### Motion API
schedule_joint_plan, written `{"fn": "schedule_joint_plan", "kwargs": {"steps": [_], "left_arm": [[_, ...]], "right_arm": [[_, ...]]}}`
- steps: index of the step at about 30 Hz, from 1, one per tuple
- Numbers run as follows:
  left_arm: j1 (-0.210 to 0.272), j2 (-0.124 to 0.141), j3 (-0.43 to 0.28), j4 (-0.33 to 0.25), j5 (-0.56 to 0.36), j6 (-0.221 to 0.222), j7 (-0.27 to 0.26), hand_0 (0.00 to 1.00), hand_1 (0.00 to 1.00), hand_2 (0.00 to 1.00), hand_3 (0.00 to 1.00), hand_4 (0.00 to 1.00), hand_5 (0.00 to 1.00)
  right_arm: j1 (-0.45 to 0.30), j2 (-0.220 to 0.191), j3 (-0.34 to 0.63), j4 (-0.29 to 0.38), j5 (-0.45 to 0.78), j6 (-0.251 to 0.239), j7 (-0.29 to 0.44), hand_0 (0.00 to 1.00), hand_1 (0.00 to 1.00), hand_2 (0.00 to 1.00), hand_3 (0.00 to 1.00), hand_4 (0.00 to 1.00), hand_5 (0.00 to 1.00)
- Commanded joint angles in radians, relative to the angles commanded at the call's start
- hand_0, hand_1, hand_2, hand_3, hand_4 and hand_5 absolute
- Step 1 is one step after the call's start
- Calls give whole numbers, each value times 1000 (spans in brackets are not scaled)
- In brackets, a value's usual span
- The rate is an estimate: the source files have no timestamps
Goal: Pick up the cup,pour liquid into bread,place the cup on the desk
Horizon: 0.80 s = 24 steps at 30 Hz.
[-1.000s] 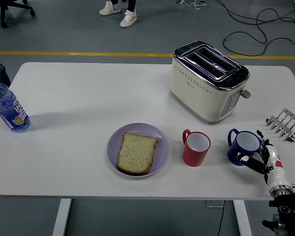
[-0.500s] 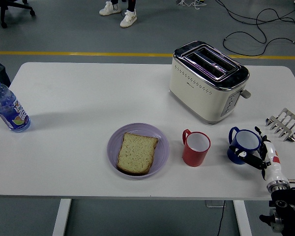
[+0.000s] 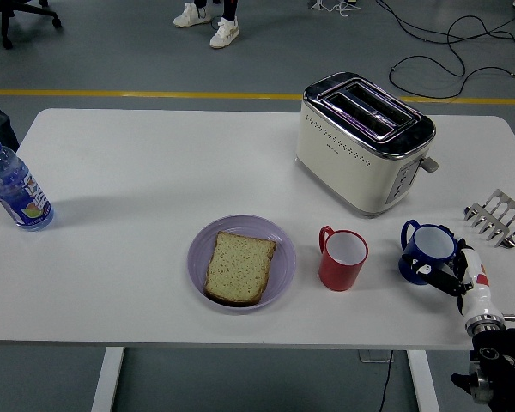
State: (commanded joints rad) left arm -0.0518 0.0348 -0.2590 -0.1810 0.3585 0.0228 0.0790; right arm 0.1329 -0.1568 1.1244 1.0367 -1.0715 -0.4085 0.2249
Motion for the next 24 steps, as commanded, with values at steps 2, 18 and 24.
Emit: {"fn": "schedule_joint_plan", "kwargs": {"steps": [2, 18, 24], "left_arm": [[0, 0, -1, 0, 1, 0, 0, 692, 739, 767, 691, 426, 964], [-2, 0, -5, -1, 2, 1, 0, 692, 737, 765, 688, 426, 963], [1, -1, -4, -1, 2, 1, -1, 692, 737, 764, 687, 426, 962]], "right_arm": [[1, 0, -1, -3, 2, 0, 1, 648, 625, 697, 771, 998, 179], [4, 0, -7, -13, 52, -23, 22, 475, 482, 550, 601, 967, 180], [-1, -3, 2, -2, 67, -37, 39, 414, 428, 519, 553, 945, 179]]}}
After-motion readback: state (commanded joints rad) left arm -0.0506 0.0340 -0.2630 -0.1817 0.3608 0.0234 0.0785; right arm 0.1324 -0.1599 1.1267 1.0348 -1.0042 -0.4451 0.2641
